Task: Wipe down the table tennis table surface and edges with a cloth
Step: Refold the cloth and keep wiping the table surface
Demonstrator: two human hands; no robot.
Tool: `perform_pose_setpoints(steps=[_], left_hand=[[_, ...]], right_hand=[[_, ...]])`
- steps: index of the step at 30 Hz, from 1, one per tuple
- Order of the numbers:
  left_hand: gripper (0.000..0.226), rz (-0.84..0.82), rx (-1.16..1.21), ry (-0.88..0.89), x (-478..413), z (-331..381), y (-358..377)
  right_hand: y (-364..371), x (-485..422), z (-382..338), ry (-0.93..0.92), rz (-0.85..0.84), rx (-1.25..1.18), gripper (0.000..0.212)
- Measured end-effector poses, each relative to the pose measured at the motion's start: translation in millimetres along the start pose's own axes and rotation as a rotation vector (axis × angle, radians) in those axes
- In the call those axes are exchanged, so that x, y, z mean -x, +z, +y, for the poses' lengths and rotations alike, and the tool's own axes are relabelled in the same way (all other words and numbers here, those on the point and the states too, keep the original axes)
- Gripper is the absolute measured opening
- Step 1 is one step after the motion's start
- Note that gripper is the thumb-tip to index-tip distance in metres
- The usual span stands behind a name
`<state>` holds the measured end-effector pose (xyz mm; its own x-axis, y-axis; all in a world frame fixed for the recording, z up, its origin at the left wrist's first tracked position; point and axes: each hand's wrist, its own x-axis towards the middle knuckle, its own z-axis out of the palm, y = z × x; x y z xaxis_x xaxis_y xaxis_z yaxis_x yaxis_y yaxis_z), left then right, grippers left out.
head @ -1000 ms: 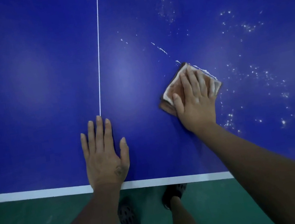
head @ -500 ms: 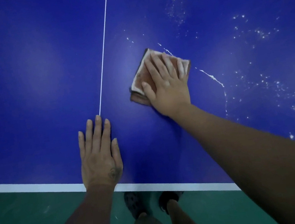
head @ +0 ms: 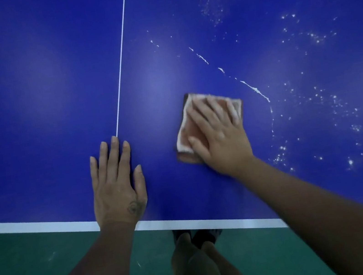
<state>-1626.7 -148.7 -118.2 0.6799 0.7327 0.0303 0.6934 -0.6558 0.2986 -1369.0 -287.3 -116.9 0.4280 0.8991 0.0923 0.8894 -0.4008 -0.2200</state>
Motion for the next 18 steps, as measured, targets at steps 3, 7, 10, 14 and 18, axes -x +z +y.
perform_pose_setpoints(steps=[3,7,10,14,18], left_hand=[[0.062,0.006,0.009,0.001,-0.5,0.3,-0.2],[0.062,0.010,-0.003,0.004,-0.3,-0.6,0.9],[0.063,0.012,-0.010,0.007,-0.3,-1.8,0.9],[0.063,-0.014,-0.018,-0.007,0.2,0.8,-2.2],[0.064,-0.020,-0.020,-0.009,0.3,2.2,-4.6]], right_hand=[[-4.7,-51.4,22.3,0.160,0.033,0.007,0.066],[-2.4,-44.6,2.4,0.225,0.042,0.019,0.065],[-1.7,19.4,-21.3,0.113,0.009,-0.024,0.067],[-10.3,125.1,-29.1,0.125,-0.089,-0.044,0.068],[-27.3,164.9,9.0,0.152,-0.092,-0.015,0.068]])
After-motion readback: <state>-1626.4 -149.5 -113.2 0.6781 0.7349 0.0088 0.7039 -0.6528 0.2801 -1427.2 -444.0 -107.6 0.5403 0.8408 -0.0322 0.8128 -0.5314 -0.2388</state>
